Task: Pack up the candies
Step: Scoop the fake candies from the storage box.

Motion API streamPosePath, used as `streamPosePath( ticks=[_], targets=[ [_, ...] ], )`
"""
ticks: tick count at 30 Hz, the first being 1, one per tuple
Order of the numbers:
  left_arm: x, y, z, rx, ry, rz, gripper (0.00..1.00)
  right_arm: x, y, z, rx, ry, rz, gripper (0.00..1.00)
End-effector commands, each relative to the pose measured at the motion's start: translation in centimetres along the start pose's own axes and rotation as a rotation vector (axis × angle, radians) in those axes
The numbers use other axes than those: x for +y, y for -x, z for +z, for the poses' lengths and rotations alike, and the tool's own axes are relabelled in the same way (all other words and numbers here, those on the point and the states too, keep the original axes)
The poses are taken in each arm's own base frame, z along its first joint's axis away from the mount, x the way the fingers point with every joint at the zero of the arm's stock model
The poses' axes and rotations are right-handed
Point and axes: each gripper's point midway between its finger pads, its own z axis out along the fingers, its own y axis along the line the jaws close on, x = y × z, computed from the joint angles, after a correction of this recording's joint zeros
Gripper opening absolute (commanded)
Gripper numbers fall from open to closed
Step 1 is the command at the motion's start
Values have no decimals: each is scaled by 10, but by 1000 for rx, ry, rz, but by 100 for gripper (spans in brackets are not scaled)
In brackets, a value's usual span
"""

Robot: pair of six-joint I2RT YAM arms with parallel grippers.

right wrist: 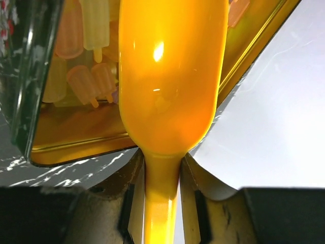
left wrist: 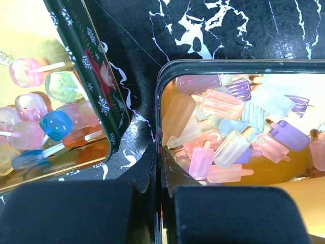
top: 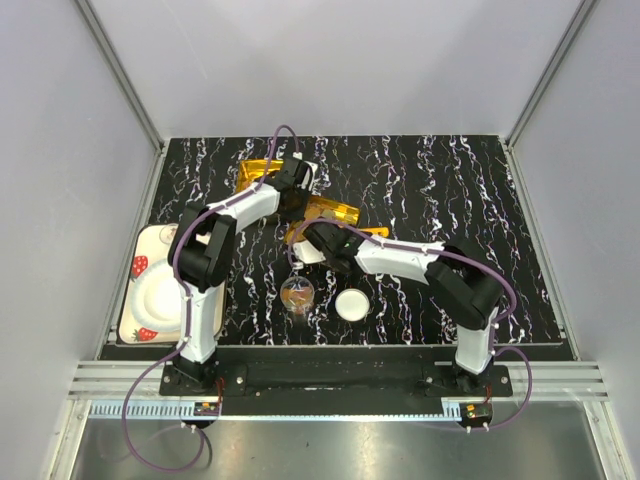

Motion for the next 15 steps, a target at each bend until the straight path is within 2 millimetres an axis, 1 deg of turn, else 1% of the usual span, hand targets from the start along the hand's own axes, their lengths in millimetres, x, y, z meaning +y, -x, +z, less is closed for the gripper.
streamPosePath(
  ticks=[1,2,3,4,5,6,7,8,9,15],
  targets=[
    [-14,43,-16,-142,-51,-18,0,0,13,-13,-60,-6,-143,0],
    [-14,43,-16,-142,-51,-20,0,6,19,-15,-74,12,-158,0],
    [-14,43,-16,-142,-52,-20,0,10,24,-16,-102,35,-137,0],
    [-14,44,-17,-145,-53,-20,0,6,31,-20,-123,40,-118,0],
    [-15,43,-17,-143,-54,-18,0,12,33,-21,-128,79,-117,0],
    [-14,43,-16,-142,-53,-20,0,14,41,-23,-159,103,-83,0],
    [-14,43,-17,-142,-53,-20,0,7,45,-25,-176,100,-61,0],
    [-14,43,-17,-143,-51,-20,0,9,48,-23,-180,114,-60,0],
    [-14,43,-17,-143,-53,-18,0,6,52,-23,-188,112,-45,0],
    [-14,45,-20,-149,-55,-20,0,13,63,-9,-180,140,17,0]
  ],
)
